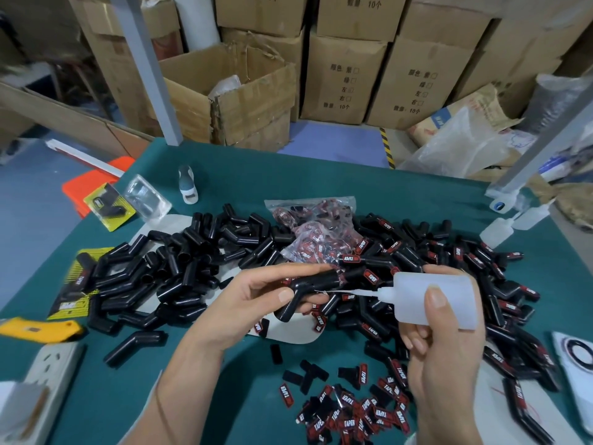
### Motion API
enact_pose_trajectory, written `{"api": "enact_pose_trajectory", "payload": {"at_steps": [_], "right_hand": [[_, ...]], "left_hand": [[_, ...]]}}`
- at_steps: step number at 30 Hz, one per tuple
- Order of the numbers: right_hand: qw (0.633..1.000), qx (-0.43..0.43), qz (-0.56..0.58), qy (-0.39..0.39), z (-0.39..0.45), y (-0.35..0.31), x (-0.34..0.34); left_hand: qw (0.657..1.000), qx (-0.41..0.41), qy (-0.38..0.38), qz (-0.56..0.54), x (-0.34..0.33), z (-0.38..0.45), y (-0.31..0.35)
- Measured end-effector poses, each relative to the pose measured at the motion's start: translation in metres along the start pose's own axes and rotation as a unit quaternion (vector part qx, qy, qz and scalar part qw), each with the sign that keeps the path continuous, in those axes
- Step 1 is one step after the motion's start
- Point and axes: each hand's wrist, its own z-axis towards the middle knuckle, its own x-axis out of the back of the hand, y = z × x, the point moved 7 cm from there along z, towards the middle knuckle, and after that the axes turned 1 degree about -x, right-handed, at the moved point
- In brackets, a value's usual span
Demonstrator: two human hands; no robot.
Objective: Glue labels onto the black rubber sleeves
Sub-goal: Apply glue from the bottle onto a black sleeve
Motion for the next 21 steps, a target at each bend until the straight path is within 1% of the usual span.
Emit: {"api": "enact_pose_trajectory", "payload": {"at_steps": [9,21], "right_hand": [[1.000,0.001,-0.013,0.020,-0.0022,0.0005,0.0002],[0.999,0.019,-0.037,0.021,-0.0037,-0.0045,0.0025]], "left_hand": [[1.000,0.000,-0.007,0.026,0.0009,-0.0017,-0.0016],[1.000,-0.004,-0.020,0.010,-0.0045,-0.0018,0.0007]]}}
